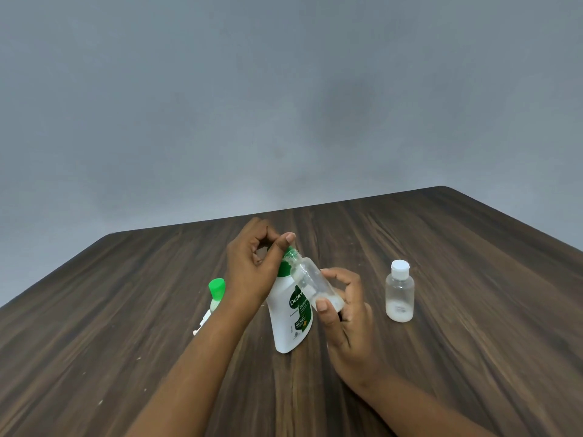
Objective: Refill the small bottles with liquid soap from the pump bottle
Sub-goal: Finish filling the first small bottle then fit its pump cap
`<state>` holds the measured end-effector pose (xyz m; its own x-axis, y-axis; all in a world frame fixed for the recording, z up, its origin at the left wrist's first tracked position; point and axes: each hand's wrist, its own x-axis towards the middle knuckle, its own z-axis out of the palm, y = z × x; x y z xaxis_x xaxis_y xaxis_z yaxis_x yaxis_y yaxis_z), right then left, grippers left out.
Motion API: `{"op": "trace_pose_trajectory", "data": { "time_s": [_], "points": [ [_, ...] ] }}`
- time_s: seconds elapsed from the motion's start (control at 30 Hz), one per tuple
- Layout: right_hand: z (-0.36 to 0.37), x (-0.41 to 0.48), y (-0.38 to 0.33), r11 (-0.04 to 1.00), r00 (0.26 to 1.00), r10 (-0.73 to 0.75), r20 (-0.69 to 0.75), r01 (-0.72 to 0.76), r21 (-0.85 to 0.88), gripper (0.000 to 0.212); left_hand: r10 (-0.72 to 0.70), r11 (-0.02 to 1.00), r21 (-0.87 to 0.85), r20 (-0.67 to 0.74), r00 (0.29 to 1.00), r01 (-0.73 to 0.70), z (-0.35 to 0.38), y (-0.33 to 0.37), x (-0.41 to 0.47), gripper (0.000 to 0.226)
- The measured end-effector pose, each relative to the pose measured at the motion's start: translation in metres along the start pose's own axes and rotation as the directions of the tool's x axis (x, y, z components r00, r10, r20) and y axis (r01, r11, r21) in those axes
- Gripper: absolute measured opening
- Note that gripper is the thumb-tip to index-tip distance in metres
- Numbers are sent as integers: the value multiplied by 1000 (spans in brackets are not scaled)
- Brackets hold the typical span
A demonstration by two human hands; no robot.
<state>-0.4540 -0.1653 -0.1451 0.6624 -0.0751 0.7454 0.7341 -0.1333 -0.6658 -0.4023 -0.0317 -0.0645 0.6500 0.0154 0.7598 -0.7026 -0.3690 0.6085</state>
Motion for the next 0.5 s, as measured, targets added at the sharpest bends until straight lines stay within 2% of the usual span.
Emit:
{"op": "trace_pose_trajectory", "data": {
  "time_s": [0.2,0.5],
  "points": [
    [1,1,1,1000,1000,-15,-10,15,23,43,14,1000,10,-40,999,-13,1,6,4,29],
    [2,0,4,1000,1000,-11,12,10,16,42,39,998,58,-9,999,-38,-1,4,5,30]
  ]
}}
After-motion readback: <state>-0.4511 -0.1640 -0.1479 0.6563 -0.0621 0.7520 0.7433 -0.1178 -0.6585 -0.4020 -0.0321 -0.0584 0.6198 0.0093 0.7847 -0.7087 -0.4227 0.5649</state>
